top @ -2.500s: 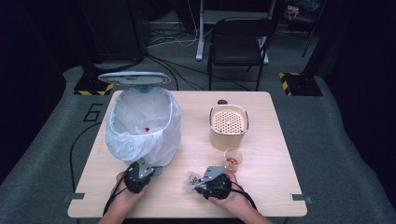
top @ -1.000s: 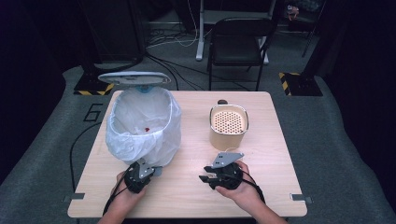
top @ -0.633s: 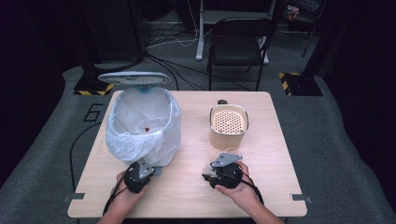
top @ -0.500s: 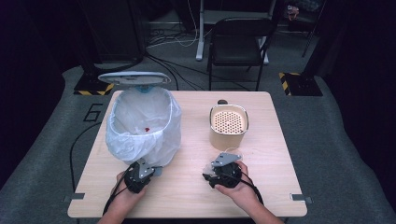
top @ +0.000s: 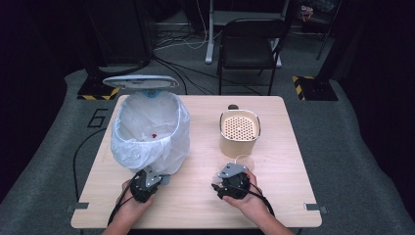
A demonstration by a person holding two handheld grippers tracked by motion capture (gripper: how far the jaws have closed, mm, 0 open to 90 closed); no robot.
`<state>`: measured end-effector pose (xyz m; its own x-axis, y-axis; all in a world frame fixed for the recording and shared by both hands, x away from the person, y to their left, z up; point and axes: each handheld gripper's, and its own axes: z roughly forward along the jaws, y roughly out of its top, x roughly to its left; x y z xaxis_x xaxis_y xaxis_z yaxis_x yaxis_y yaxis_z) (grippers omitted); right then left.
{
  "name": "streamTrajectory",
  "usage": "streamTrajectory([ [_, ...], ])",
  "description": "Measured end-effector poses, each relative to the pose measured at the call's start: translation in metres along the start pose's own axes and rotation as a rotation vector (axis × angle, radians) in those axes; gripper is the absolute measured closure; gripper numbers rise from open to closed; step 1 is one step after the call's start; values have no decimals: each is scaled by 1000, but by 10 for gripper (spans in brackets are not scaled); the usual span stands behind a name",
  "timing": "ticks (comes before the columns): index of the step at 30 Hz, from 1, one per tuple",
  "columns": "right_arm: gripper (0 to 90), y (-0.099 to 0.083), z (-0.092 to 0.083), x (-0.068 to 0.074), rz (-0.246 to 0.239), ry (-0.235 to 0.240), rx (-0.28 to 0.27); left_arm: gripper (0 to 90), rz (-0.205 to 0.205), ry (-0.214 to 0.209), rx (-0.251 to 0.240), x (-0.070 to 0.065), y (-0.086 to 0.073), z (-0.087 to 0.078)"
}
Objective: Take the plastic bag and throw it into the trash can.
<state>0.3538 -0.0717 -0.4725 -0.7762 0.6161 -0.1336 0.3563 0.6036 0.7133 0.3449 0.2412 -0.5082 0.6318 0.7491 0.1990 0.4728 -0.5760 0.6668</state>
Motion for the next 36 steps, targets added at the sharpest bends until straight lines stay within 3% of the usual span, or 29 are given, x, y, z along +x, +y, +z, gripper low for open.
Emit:
streamTrajectory([
  [4, 453, 3, 0, 5, -19, 13, 3, 900, -2, 7, -4, 0, 0, 0],
  [6, 477, 4, 6, 7, -35, 19, 21, 900, 17, 14, -5, 0, 0, 0],
  [9, 509, 4, 9, 8, -39, 9, 33, 900, 5, 12, -7, 0, 0, 1],
  [10, 531, 3, 14, 7, -54, 5, 61, 900, -2, 11, -10, -1, 0, 1],
  [13, 568, 1, 15, 7, -73, -4, 80, 900, -2, 6, -6, 0, 0, 0],
  [14, 608, 0, 18, 5, -101, -23, 85, 900, 0, -1, 0, 0, 0, 0],
  [19, 738, -1, 20, 3, -103, -45, 96, 900, 1, -1, 1, 0, 0, 0],
  [22, 851, -1, 19, 3, -74, -58, 96, 900, -3, 10, -10, -1, 0, 1],
  [25, 899, -1, 18, 3, -76, -63, 90, 900, -2, 10, -11, -1, 0, 1],
  [26, 900, -2, 18, 3, -52, -52, 85, 900, -3, 6, -8, 0, 0, 1],
  [32, 900, -1, 15, 1, -21, 9, 63, 900, 0, -1, 0, 0, 0, 0],
  [33, 900, 2, 12, 5, -17, 45, 50, 900, 0, -1, 0, 0, 0, 0],
  [35, 900, 3, 12, 5, -26, 63, 39, 900, 0, -1, -1, 0, 0, 0],
  [36, 900, 5, 9, 10, -23, 117, 21, 900, -1, 0, -1, 0, 0, 0],
])
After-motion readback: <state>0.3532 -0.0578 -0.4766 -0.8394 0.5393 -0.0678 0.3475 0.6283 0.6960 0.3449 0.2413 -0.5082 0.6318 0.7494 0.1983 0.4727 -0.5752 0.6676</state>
